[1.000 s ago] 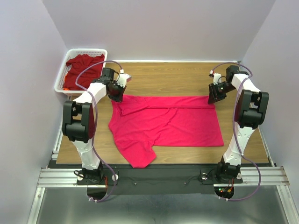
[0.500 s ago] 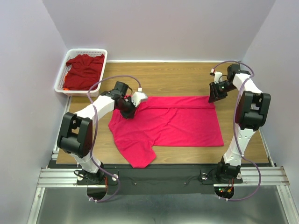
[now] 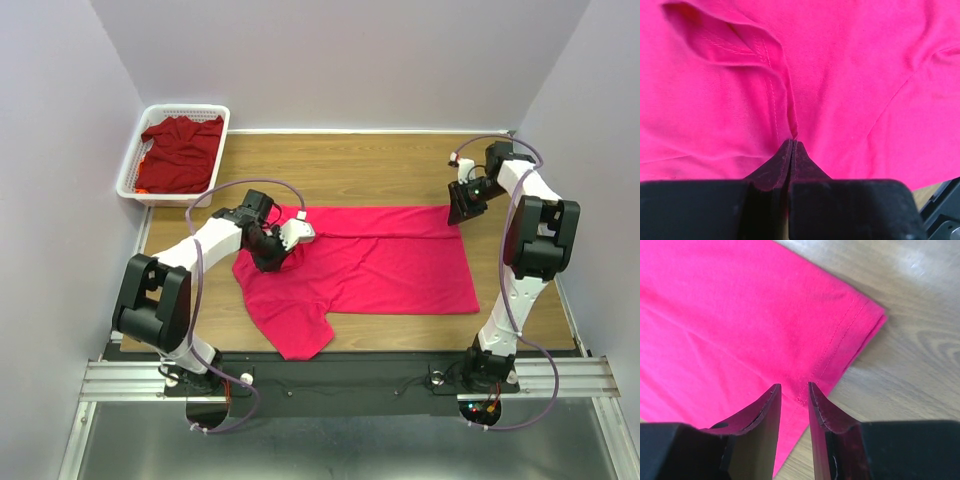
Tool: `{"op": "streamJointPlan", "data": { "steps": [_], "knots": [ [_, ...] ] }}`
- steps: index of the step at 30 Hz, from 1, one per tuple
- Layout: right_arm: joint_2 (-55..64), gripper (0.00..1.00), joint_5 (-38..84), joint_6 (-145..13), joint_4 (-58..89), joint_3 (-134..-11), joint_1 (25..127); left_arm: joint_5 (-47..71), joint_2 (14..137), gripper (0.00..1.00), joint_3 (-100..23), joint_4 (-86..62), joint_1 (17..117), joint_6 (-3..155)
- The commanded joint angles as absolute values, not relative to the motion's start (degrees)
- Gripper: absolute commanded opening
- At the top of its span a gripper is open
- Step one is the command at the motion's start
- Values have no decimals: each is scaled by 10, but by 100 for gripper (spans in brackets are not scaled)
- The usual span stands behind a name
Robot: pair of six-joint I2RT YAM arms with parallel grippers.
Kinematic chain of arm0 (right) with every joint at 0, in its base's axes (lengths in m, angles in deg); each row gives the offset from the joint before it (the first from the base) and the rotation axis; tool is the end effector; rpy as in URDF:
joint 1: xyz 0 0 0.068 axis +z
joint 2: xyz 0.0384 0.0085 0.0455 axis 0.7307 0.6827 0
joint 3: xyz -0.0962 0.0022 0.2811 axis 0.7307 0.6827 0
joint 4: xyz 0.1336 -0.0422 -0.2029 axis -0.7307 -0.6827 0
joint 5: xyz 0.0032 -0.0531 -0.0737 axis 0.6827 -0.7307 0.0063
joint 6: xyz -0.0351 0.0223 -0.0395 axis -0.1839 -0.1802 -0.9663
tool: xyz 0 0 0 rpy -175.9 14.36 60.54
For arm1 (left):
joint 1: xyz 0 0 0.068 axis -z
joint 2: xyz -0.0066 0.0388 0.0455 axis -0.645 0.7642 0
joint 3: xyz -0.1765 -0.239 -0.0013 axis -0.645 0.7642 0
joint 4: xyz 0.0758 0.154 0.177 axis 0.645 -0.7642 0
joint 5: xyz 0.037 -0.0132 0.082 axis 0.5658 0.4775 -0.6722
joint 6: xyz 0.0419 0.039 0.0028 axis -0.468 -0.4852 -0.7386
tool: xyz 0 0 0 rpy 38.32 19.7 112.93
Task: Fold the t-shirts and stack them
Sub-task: Fold the tshirt
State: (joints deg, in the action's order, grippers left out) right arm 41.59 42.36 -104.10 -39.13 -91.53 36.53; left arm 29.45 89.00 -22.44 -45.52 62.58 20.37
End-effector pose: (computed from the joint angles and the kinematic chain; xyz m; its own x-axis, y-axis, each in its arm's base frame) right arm 0.4080 -0.0560 0.2233 -0.8636 -0.3075 -0.3996 -0.4364 0.8527 0.2870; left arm 0.2582 -0.1255 0.2289 -0.2410 0.7772 -0.5813 0.9502 0.3108 0.0217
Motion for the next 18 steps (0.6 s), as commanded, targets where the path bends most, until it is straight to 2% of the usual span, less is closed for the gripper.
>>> {"op": "streamJointPlan", "data": {
  "steps": [1,5,6,7,12,18],
  "knots": [
    [394,34,411,-1058,-395,-904,367,301,859,19,-227,-482,627,161],
    [395,34,402,-1065,-395,-898,366,320,859,35,-267,-499,626,172],
    [396,34,401,-1066,-395,-898,367,328,863,42,-279,-502,627,178],
    [396,34,400,-1066,-395,-898,367,343,867,44,-302,-502,627,191],
    [398,34,398,-1066,-395,-895,366,326,912,45,-347,-435,626,276],
    [407,34,399,-1062,-391,-890,366,257,985,39,-376,-340,625,351]
  ]
}}
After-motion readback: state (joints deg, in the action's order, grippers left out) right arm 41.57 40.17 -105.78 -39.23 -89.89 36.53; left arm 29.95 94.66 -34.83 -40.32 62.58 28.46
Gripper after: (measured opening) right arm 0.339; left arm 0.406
